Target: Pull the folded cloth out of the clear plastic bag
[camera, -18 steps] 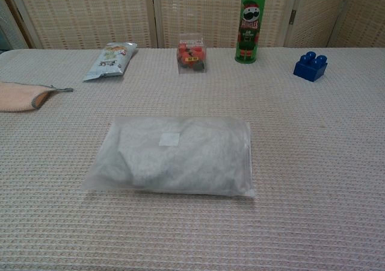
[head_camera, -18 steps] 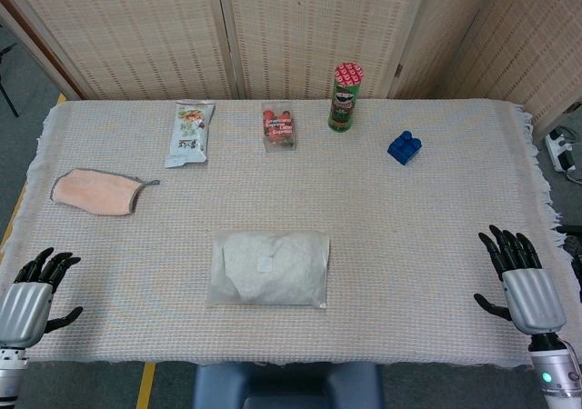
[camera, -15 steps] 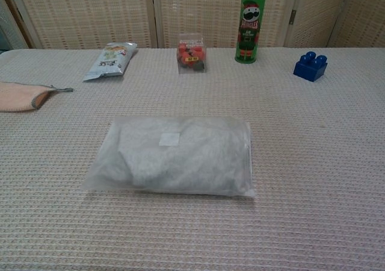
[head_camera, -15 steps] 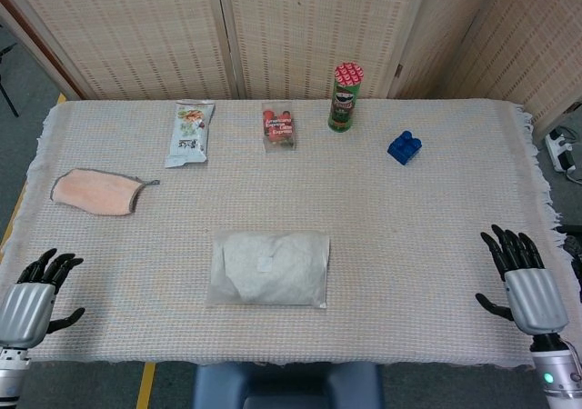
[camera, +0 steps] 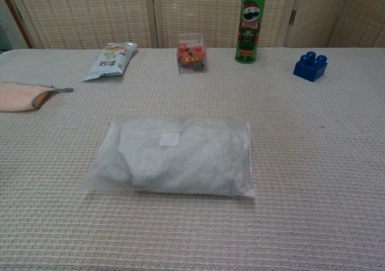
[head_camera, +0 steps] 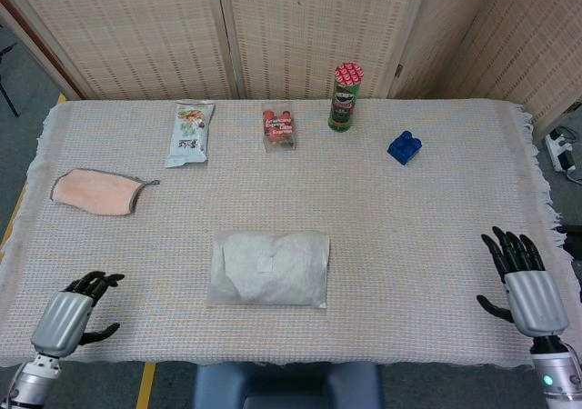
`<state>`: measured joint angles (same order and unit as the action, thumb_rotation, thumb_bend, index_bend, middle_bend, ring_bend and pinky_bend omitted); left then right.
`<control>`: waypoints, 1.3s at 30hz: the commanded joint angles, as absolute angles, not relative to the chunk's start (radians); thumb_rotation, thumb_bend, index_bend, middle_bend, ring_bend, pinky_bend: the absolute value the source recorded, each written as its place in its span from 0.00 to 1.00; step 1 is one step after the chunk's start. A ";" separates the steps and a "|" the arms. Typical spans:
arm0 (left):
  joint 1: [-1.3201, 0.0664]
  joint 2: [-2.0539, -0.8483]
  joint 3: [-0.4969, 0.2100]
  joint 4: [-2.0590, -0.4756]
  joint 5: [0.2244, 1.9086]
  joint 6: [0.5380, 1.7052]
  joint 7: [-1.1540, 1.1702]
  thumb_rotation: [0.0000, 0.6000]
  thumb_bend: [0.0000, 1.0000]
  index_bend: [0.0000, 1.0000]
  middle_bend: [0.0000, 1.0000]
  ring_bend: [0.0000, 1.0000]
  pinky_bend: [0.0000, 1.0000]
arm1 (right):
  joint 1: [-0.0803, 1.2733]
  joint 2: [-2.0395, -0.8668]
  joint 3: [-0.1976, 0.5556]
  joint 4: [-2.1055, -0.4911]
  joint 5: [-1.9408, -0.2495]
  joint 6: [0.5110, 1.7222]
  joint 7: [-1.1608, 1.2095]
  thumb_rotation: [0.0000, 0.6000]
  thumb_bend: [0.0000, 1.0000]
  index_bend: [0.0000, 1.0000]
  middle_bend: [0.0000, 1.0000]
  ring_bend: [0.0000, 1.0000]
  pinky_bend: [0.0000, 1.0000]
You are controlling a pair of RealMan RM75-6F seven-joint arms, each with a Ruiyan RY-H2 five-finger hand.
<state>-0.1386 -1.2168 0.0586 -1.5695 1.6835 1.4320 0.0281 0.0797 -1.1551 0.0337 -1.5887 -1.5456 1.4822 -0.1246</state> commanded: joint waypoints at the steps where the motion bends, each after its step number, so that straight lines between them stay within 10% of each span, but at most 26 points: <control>1: -0.164 -1.269 0.088 -1.554 1.725 1.393 0.005 1.00 0.17 0.34 0.85 0.72 0.78 | 0.086 -1.166 0.035 -1.584 -1.545 1.474 -0.137 1.00 0.09 0.03 0.00 0.00 0.00; 8: -0.216 -1.377 0.081 -1.521 1.749 1.327 0.046 1.00 0.18 0.42 1.00 1.00 1.00 | 0.098 -1.185 0.047 -1.570 -1.526 1.455 -0.154 1.00 0.09 0.03 0.00 0.00 0.00; 20: -0.263 -1.543 0.027 -1.479 1.709 1.299 0.117 1.00 0.24 0.56 1.00 1.00 1.00 | 0.096 -1.185 0.054 -1.565 -1.508 1.459 -0.166 1.00 0.09 0.03 0.00 0.00 0.00; 39: -0.331 -1.652 -0.020 -1.463 1.592 1.206 0.232 1.00 0.27 0.50 1.00 1.00 1.00 | 0.107 -1.189 0.067 -1.554 -1.474 1.435 -0.173 1.00 0.09 0.03 0.00 0.00 0.00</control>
<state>-0.3277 -1.6472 -0.0180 -1.4642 1.5986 1.2099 0.2258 0.1063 -1.1890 0.0663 -1.5541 -1.4739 1.4354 -0.1733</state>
